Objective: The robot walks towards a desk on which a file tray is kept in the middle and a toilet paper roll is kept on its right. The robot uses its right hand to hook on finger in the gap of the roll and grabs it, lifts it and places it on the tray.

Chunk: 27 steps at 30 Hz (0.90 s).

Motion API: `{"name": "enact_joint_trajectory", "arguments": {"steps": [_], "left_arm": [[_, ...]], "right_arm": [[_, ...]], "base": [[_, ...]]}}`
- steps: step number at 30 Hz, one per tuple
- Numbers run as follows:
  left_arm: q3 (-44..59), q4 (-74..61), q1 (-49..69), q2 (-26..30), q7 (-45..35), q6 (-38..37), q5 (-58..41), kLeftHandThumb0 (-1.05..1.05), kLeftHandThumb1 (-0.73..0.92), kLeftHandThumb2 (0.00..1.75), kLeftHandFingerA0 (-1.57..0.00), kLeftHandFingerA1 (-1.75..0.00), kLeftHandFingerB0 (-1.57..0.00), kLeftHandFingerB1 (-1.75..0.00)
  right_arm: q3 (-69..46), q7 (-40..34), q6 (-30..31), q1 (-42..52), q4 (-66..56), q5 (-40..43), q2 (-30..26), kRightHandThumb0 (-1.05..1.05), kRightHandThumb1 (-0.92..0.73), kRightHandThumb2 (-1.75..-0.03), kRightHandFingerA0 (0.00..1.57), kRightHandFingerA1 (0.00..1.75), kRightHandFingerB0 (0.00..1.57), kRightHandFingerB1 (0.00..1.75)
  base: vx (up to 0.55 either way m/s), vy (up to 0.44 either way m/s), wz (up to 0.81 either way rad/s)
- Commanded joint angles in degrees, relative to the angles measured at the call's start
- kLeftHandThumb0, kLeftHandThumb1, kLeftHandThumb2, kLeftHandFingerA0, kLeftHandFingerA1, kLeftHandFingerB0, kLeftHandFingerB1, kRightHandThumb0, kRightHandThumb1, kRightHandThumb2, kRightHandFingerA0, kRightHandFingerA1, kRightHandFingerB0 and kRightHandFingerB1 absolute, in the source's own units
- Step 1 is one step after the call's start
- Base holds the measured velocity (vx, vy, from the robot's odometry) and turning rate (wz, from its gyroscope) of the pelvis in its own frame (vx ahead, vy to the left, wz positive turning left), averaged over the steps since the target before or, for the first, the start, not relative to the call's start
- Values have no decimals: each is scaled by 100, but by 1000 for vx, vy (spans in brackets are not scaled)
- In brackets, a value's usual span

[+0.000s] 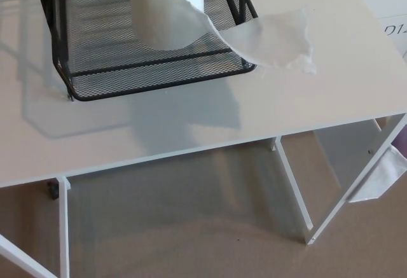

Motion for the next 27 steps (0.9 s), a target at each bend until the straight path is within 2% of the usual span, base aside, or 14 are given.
{"name": "enact_joint_trajectory", "arguments": {"steps": [1, 3, 4, 6, 9, 10, 12, 13, 14, 15, 16, 22, 23, 27], "left_arm": [[-43, -149, 92, 244, -36, 100, 96, -50, 85, 65, -46, -42, -44, -39], [-184, -119, 66, 319, 105, 5, 292, -50, 86, 66, -48, -43, -46, -40], [-53, -291, 160, 350, -32, 1, 133, -48, 84, 65, -47, -47, -48, -42], [53, -306, 129, 319, -115, 101, -4, -49, 84, 65, -46, -49, -46, -41], [168, 84, -65, 254, -75, 34, -112, -50, 84, 65, -46, -42, -42, -39], [112, -13, -3, 300, -65, -17, -45, -48, 67, 104, -38, -58, -27, -52], [129, 3, -38, 314, -71, -7, -59, -48, 67, 104, -38, -58, -27, -52], [178, -274, 100, 319, -78, 95, -111, -49, 84, 65, -49, -49, -47, -41], [147, -187, 60, 326, -55, 64, -71, -50, 84, 65, -44, -42, -42, -38], [105, -130, 28, 341, -36, 75, -21, -49, 67, 104, -38, -57, -27, -51], [151, -44, -2, 308, 39, 78, -53, -50, 82, 65, -48, -47, -45, -39], [223, 84, -99, 284, -92, 112, -155, -49, 83, 65, -48, -42, -43, -39], [261, 123, -121, 272, -150, 82, -207, -48, 84, 65, -46, -42, -42, -39], [378, -2, -64, 227, -214, 189, -351, -49, 83, 65, -45, -41, -41, -38]], "right_arm": [[-2940, 570, 954, 2482, -1890, 1158, -2325, -67, -56, -59, 62, 131, 25, 31], [-3610, 359, 161, 3198, -1666, 1328, -2584, -67, -49, -81, 78, 113, 19, 42], [-4410, 294, 188, 3779, -1356, 1428, -2713, -51, -55, -59, 79, 134, 29, 33], [-5957, 127, 285, 4957, -1673, 1258, -2514, -59, -58, -58, 71, 76, 22, 30], [-7562, -256, -340, 6719, -1947, 1111, -2040, -64, -62, -59, 70, 62, 18, 28], [-8094, -737, -1092, 7711, -1127, 1638, -1861, -63, -61, -59, 64, 59, 17, 27], [-8002, -786, -1094, 7692, -1130, 1693, -1854, -63, -61, -59, 64, 59, 17, 27], [-7933, -886, -2036, 8642, -393, 1899, -1901, -68, -71, -62, 58, 65, 6, 23], [-8043, -1162, -1968, 8882, -573, 1902, -1580, -78, -56, -87, 65, 71, 7, 36], [-8107, -1906, -1495, 8989, -808, 1823, -1043, -64, -59, -58, 73, 61, 23, 29], [-8053, -2254, -1522, 9111, -735, 1872, -809, -71, -51, -83, 66, 69, 19, 41], [-7991, -3520, -1379, 9334, -257, 2492, 543, -54, -58, -58, 76, 91, 29, 31], [-7910, -3622, -1203, 9326, -179, 2466, 630, -57, -47, -79, 69, 84, 19, 43], [-7990, -3102, -227, 9187, -38, 2856, 1031, -44, -62, -59, 43, 87, 22, 33]], "base": [[0, 0, 0], [0, 0, 0], [0, 0, 0], [0, 0, 0], [0, 0, 0], [0, 0, 0], [0, 0, 0], [0, 0, 0], [0, 0, 0], [0, 0, 0], [0, 0, 0], [0, 0, 0], [0, 0, 0], [0, 0, 0]]}}
